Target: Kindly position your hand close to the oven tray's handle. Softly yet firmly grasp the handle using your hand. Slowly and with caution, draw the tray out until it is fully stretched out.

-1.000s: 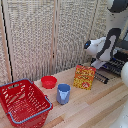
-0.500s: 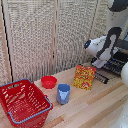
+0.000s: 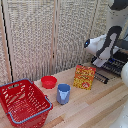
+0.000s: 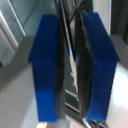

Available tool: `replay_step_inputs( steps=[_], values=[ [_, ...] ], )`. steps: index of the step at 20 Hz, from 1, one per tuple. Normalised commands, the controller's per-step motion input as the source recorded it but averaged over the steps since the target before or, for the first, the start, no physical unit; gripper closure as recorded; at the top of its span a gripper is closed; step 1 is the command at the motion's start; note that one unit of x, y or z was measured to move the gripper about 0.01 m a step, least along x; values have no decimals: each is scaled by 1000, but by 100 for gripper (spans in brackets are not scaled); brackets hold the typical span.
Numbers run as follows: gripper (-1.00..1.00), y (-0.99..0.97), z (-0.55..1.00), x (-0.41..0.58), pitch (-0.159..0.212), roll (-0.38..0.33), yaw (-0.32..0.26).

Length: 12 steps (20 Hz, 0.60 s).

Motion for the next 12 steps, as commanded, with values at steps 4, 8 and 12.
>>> replay_step_inputs(
  steps=[4,8,12],
  values=[
    [100,821,166,0,-82,-15,-89],
    [100,832,3,12,-38,-52,-81],
    [100,826,-26,100,-6,-66,-95]
  ],
)
